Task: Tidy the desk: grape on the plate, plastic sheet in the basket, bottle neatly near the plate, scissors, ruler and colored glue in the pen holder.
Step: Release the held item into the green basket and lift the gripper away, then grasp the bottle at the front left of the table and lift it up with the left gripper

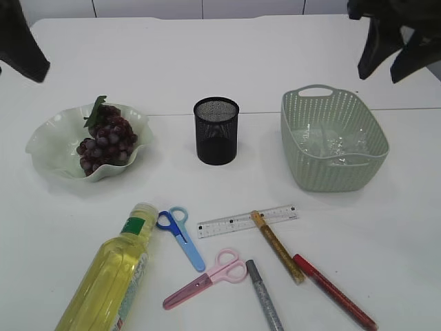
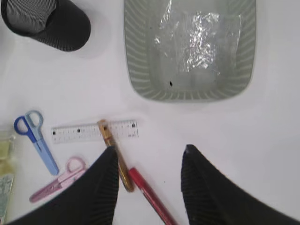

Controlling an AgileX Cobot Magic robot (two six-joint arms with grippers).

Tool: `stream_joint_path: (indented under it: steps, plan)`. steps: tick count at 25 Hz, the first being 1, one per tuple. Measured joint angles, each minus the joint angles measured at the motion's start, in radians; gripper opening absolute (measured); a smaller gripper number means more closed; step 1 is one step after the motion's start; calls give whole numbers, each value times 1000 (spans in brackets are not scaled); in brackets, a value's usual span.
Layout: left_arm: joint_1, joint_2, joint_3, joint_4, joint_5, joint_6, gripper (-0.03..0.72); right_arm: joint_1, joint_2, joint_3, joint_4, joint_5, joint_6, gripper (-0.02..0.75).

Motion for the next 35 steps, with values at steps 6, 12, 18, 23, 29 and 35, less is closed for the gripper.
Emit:
stream_joint_path:
  steps: [6, 12, 18, 23, 29, 35]
  plan:
    - [-45, 147, 2, 13, -2, -54, 478, 0, -181, 170, 24, 2, 0, 328]
    - [-128, 281, 74, 13, -17, -88, 494, 0, -264, 209, 27, 4, 0, 328]
    - [-162, 392, 122, 48, -26, -99, 516, 0, -279, 209, 29, 4, 0, 328]
    - [-163, 458, 139, 57, -32, -99, 518, 0, -281, 210, 39, 4, 0, 326]
    - [-210, 523, 139, 59, -42, -99, 519, 0, -281, 210, 43, 5, 0, 324]
    - [-220, 581, 139, 61, -44, -107, 522, 0, -281, 210, 44, 5, 0, 323]
